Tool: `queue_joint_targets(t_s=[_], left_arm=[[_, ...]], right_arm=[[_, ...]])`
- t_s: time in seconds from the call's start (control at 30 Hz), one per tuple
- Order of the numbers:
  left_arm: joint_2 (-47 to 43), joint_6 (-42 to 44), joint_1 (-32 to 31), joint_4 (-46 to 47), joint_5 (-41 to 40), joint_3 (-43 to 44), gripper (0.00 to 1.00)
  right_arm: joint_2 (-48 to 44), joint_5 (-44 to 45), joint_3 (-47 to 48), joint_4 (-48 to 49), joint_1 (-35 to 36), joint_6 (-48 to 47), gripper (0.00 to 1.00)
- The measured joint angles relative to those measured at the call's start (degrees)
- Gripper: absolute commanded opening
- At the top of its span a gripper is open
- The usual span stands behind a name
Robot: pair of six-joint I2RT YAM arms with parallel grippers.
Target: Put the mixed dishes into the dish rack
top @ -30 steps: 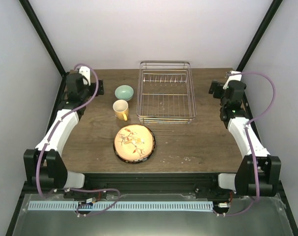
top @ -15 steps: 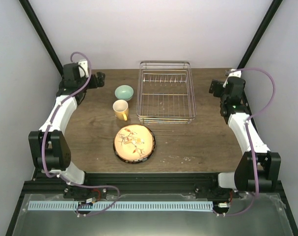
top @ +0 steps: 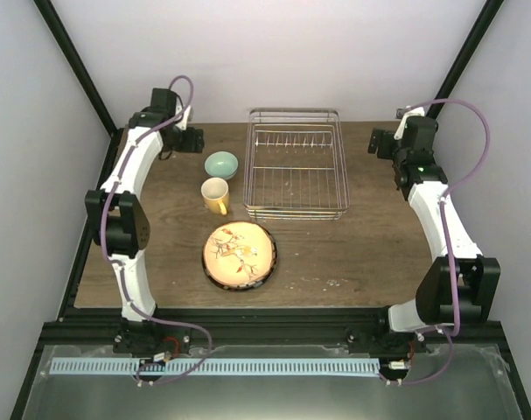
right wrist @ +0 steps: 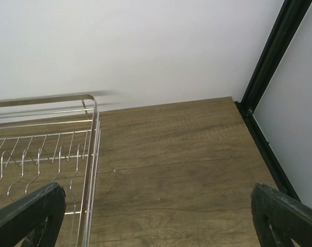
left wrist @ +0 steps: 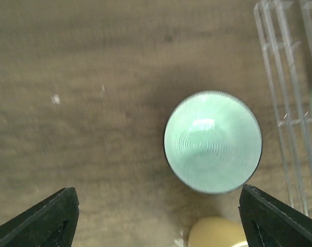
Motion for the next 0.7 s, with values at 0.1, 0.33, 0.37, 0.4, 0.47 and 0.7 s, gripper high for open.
queue_joint_targets(t_s=[0.1, 0.33, 0.37, 0.4, 0.47, 0.7], left_arm=[[2.7, -1.1, -0.9, -6.1, -1.1, 1.2, 0.86], [3.0, -4.3, -1.3, -11.6, -1.9, -3.3, 0.87], [3.0, -4.7, -1.3, -11.8, -1.7, -3.3, 0.87], [3.0, -5.1, -1.3, -11.8, -1.6, -3.3, 0.89], [3.1, -5.9, -1.3, -11.6, -1.3, -3.3, 0.90], [7.2, -8.0, -1.7, -8.9, -0.2, 0.7, 0.91]], right_arm=[[0.0, 0.0, 0.0, -0.7, 0.2, 0.0, 1.00], [0.3, -0.1, 0.0, -1.3, 0.3, 0.3, 1.00], [0.4, -0.2, 0.0, -1.4, 0.4, 0.4, 1.00], [0.5, -0.3, 0.0, -1.4, 0.4, 0.4, 1.00], [0.6, -0.7, 0.0, -1.5, 0.5, 0.4, 1.00], [0.6, -1.4, -0.1, -1.5, 0.8, 0.6, 1.00]])
